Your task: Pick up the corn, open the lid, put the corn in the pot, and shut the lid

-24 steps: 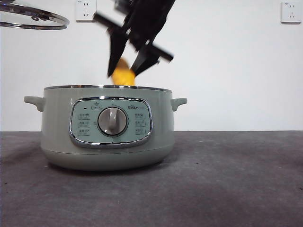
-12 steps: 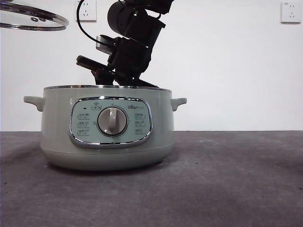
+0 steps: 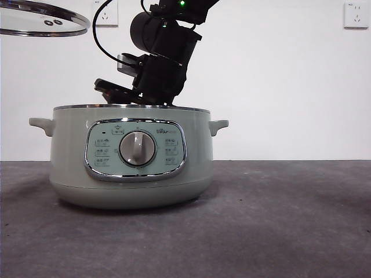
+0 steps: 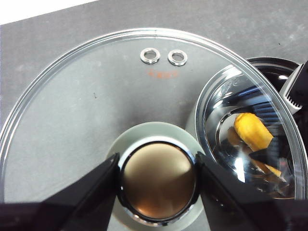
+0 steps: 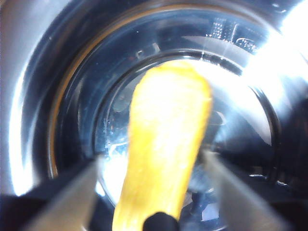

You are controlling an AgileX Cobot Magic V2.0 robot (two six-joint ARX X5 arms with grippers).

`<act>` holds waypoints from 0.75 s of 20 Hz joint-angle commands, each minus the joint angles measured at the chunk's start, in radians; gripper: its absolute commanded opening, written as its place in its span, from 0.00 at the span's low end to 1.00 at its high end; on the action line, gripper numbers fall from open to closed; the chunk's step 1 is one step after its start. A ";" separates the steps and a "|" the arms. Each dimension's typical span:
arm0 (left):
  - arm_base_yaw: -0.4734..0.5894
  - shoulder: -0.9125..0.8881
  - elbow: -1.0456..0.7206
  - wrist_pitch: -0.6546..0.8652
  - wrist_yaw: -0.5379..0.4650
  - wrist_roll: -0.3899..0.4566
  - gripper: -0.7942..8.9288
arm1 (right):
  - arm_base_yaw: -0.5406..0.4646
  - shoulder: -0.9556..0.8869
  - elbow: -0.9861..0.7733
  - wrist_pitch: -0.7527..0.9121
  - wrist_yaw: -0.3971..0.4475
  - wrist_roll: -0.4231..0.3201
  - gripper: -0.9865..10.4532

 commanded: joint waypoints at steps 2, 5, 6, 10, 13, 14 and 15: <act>0.003 -0.011 0.009 0.031 0.005 0.008 0.07 | 0.002 0.014 0.043 -0.069 0.027 -0.002 0.58; 0.003 -0.008 0.009 0.039 0.004 0.008 0.07 | 0.023 -0.045 0.095 -0.174 0.106 -0.050 0.58; 0.003 -0.002 0.009 0.037 0.005 0.008 0.07 | 0.034 -0.081 0.095 -0.192 0.138 -0.056 0.58; -0.008 0.026 0.009 0.037 0.013 0.006 0.07 | 0.060 -0.252 0.095 -0.279 0.246 -0.070 0.45; -0.035 0.054 0.009 0.039 0.069 0.000 0.07 | 0.061 -0.392 0.094 -0.389 0.312 -0.076 0.10; -0.050 0.064 0.009 0.041 0.077 0.000 0.07 | 0.061 -0.435 0.094 -0.435 0.341 -0.075 0.07; -0.069 0.073 0.009 0.046 0.082 0.000 0.07 | 0.061 -0.476 0.093 -0.476 0.374 -0.075 0.07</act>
